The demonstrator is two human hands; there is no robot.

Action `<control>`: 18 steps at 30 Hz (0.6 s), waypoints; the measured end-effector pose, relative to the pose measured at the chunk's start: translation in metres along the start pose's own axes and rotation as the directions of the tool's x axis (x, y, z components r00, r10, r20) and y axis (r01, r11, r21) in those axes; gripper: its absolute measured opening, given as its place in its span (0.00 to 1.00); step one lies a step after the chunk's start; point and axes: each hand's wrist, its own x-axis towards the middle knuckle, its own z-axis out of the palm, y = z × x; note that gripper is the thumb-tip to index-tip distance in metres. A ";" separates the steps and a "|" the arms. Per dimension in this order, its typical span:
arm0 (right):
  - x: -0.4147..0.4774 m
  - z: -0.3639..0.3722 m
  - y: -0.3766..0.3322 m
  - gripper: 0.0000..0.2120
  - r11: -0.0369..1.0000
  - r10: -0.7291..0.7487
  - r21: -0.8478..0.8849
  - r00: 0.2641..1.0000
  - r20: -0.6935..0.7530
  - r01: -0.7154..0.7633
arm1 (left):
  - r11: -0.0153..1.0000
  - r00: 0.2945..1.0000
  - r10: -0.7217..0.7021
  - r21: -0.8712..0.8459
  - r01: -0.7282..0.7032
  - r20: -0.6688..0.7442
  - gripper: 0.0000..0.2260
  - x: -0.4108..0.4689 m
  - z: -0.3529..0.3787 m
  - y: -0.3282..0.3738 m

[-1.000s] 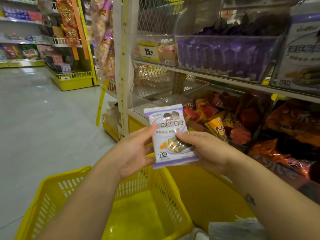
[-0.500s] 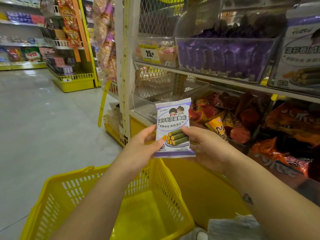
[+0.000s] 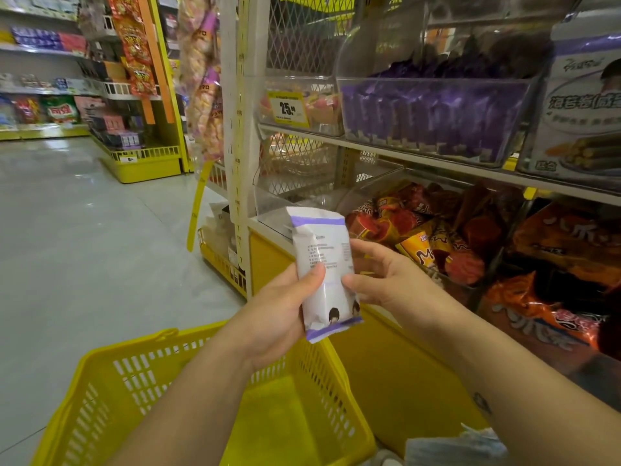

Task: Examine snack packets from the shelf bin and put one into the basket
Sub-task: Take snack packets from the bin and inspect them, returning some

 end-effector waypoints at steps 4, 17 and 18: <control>0.001 -0.007 0.003 0.20 0.998 0.009 0.067 0.999 0.031 -0.012 | 0.994 0.999 0.037 0.104 -0.040 0.035 0.23 0.000 -0.002 0.000; -0.007 0.004 -0.006 0.16 0.947 -0.187 -0.267 0.982 -0.005 0.179 | 0.853 0.927 0.259 0.515 -0.087 -0.272 0.28 0.007 -0.004 -0.004; -0.007 0.006 -0.006 0.16 0.926 -0.204 -0.325 0.979 0.000 0.193 | 0.843 0.922 0.263 0.532 -0.076 -0.284 0.29 0.008 -0.002 -0.004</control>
